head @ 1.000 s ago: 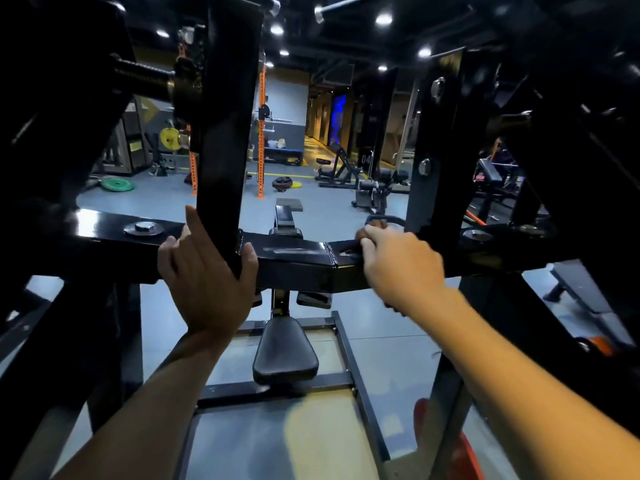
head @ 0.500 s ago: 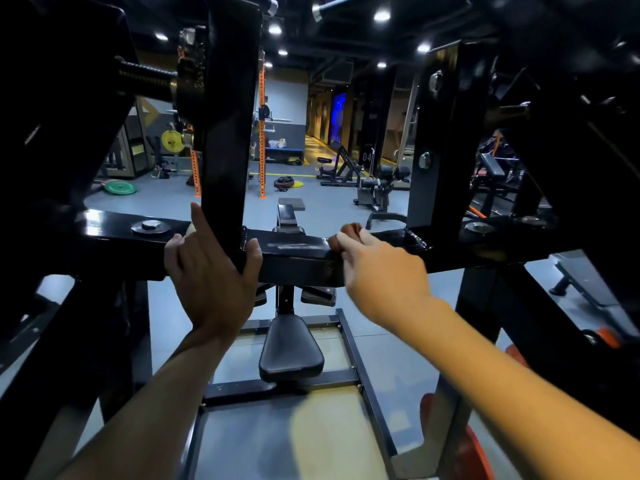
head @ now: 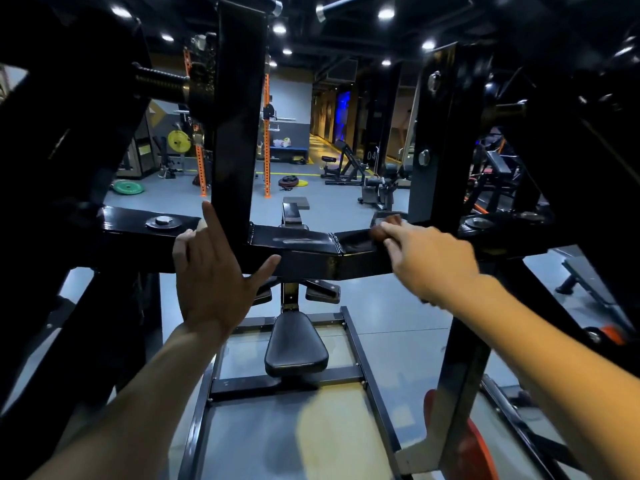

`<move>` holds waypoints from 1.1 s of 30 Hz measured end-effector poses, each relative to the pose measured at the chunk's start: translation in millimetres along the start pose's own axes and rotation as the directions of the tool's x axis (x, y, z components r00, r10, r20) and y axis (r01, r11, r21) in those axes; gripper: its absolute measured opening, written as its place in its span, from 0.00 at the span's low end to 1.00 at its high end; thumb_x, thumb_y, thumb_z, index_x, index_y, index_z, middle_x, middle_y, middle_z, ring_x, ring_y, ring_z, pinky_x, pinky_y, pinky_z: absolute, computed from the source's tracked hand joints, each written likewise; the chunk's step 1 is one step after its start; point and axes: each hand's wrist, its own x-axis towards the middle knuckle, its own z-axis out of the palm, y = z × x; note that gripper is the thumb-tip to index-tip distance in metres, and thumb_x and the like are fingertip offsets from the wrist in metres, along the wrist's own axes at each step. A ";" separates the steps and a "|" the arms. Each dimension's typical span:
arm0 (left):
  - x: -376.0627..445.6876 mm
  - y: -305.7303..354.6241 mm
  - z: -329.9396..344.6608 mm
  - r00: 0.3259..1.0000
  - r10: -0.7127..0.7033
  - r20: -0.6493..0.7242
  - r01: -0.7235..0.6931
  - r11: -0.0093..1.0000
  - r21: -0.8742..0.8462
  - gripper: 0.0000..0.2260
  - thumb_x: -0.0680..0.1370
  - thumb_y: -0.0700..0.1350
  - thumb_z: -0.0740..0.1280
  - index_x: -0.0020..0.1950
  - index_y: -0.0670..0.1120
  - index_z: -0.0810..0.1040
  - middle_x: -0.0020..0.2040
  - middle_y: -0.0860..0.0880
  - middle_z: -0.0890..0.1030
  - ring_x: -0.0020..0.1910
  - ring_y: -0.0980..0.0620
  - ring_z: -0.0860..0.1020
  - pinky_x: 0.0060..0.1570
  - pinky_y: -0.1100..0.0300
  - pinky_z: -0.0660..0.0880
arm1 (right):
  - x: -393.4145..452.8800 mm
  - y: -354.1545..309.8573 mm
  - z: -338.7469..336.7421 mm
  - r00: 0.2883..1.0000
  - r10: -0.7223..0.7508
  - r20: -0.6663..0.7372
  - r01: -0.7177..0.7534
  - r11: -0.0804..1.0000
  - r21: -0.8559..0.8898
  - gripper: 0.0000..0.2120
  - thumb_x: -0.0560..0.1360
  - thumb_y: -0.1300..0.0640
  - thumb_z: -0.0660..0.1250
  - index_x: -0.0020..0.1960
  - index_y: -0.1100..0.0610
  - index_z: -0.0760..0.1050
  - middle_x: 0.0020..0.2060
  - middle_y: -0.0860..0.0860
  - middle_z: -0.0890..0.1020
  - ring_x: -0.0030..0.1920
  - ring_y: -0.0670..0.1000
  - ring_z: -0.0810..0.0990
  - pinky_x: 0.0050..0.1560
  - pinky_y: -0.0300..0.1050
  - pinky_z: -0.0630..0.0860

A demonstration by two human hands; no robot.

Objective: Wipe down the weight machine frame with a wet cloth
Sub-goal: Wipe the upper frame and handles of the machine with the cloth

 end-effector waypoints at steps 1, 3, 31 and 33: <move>-0.5 -0.3 -0.8 1.000 0.000 0.009 0.000 1.000 0.015 0.51 0.78 0.74 0.55 0.81 0.31 0.50 0.66 0.31 0.72 0.64 0.35 0.69 0.71 0.44 0.62 | 5.4 5.8 -1.6 0.998 0.069 0.007 -0.069 0.997 -0.015 0.17 0.87 0.46 0.51 0.73 0.41 0.68 0.65 0.51 0.80 0.48 0.57 0.80 0.41 0.49 0.71; -0.3 0.6 -1.8 0.999 -0.011 0.033 0.010 0.999 0.036 0.52 0.78 0.75 0.53 0.81 0.31 0.49 0.67 0.32 0.72 0.65 0.35 0.69 0.71 0.44 0.62 | 15.3 -3.9 3.9 0.992 0.125 0.015 -0.126 0.992 0.028 0.16 0.86 0.48 0.51 0.69 0.45 0.71 0.60 0.54 0.80 0.49 0.60 0.78 0.43 0.50 0.69; -0.9 0.4 -11.6 0.990 0.012 0.140 -0.012 1.000 0.001 0.58 0.73 0.79 0.53 0.81 0.31 0.47 0.67 0.32 0.72 0.66 0.34 0.71 0.72 0.42 0.62 | 33.6 -47.7 17.3 0.997 0.010 0.076 -0.013 0.999 0.042 0.18 0.83 0.56 0.56 0.69 0.44 0.72 0.60 0.53 0.79 0.50 0.59 0.81 0.48 0.52 0.79; -0.8 -0.5 -12.4 0.990 0.012 0.142 -0.013 1.000 0.002 0.58 0.73 0.80 0.52 0.81 0.31 0.47 0.67 0.32 0.72 0.65 0.34 0.71 0.72 0.42 0.63 | 28.0 -62.3 23.2 0.994 -0.089 0.067 0.084 0.993 0.078 0.15 0.83 0.55 0.55 0.67 0.43 0.71 0.58 0.51 0.78 0.47 0.58 0.80 0.40 0.49 0.75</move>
